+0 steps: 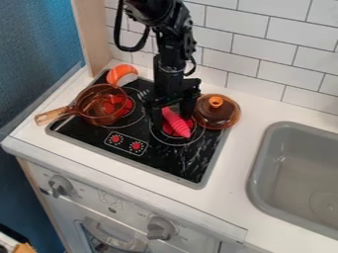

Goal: Move the red fork to the right side of the stove

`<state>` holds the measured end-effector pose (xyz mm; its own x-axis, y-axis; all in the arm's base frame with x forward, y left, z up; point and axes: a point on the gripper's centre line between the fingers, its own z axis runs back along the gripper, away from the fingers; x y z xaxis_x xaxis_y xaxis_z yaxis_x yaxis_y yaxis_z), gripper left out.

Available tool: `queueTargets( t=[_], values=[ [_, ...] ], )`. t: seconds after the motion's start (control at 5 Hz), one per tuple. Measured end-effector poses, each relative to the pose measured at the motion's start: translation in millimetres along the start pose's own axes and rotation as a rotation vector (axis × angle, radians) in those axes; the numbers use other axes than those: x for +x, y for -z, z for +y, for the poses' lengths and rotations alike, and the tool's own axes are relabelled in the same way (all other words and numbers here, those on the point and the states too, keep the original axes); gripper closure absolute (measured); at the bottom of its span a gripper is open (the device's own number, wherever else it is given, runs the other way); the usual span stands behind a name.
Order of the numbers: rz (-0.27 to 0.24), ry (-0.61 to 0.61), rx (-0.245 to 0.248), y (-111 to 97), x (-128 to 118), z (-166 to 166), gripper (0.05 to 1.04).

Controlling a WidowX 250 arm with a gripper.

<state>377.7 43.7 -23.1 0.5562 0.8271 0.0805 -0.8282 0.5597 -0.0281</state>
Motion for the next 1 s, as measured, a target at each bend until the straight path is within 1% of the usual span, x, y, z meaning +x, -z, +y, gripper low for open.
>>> queueTargets(
  t=[0.2, 0.4, 0.6, 0.8, 1.0],
  values=[
    [-0.028, -0.002, -0.010, -0.1, 4.1, -1.2, 0.407],
    [-0.034, -0.007, -0.015, 0.9, 3.4, 0.1, 0.679],
    [-0.070, 0.001, 0.017, -1.0, -0.1, 1.3, 0.716],
    [-0.094, 0.028, 0.055, -4.5, -4.5, 1.7, 0.716],
    [-0.120, 0.058, 0.020, -32.0, -11.3, -2.6, 0.716]
  ],
)
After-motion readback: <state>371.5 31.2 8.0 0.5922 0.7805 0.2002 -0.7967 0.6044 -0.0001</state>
